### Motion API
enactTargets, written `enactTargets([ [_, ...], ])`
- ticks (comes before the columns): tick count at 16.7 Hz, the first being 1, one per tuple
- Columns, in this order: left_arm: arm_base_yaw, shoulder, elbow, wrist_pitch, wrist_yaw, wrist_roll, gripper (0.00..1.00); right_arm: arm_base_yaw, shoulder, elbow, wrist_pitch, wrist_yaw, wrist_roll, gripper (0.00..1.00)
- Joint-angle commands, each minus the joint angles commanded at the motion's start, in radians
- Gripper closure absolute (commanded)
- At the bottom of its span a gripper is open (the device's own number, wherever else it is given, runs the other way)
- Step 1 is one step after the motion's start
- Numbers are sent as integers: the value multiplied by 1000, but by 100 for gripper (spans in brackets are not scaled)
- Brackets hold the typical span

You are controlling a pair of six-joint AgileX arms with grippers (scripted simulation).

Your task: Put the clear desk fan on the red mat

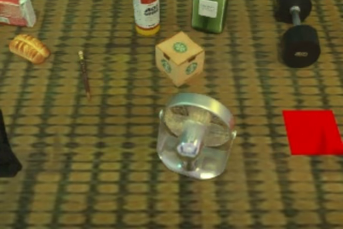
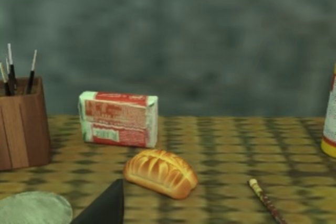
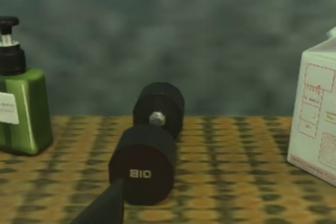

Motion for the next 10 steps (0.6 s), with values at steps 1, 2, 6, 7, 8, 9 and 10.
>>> enactTargets([
  [1,0,0,0,0,0,0,0,0,0,0,0,0,0,0],
  [2,0,0,0,0,0,0,0,0,0,0,0,0,0,0],
  [6,0,0,0,0,0,0,0,42,102,99,-97,-1,-34,0],
  [7,0,0,0,0,0,0,0,61,154,150,-142,0,-49,0],
  [8,0,0,0,0,0,0,0,82,216,210,-193,0,-66,0],
  [9,0,0,0,0,0,0,0,107,288,280,-249,1,-84,0],
  [10,0,0,0,0,0,0,0,133,368,358,-309,2,-103,0],
])
